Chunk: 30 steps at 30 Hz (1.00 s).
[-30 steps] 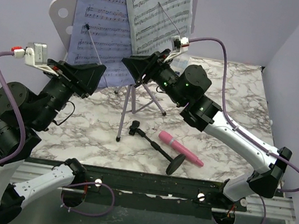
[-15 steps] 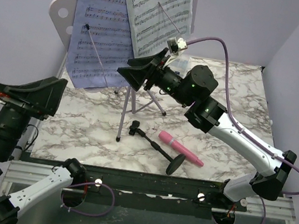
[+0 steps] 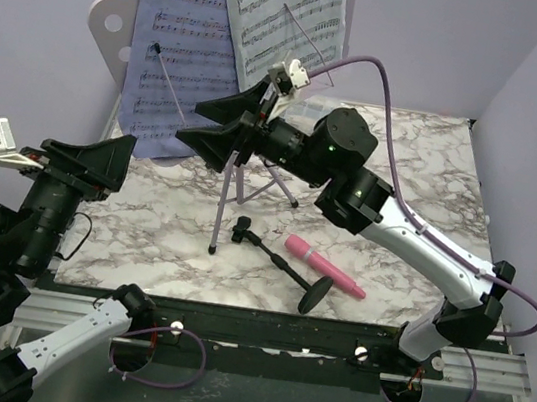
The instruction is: Set up the instrument practice props
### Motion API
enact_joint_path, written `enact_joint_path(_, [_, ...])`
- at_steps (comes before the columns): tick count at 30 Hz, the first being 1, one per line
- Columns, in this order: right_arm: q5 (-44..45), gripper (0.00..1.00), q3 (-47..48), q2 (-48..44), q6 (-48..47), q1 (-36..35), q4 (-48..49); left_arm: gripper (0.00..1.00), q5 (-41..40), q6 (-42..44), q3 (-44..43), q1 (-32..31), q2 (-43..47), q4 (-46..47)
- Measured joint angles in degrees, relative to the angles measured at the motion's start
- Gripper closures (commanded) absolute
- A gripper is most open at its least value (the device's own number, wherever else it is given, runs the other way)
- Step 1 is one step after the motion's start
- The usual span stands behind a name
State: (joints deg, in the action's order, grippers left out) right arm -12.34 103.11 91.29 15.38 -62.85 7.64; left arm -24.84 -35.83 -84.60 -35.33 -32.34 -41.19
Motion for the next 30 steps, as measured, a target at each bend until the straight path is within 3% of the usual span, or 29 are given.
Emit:
enact_joint_path(9, [0.44,0.46,4.66,4.81,-0.59,-0.55,-1.36,0.76,-0.07,-0.20,2.93,0.00,-0.96,2.21])
enact_joint_path(20, [3.13,0.61,8.72,7.10,-2.16,-1.92,-1.36,0.99,-0.90,1.38,5.53,0.02,-0.96,5.66])
enact_joint_path(30, [6.78,0.90,10.32,9.35,-1.88,-2.38,-0.33,1.00,-2.23,1.33,12.22,0.00,2.78,10.95])
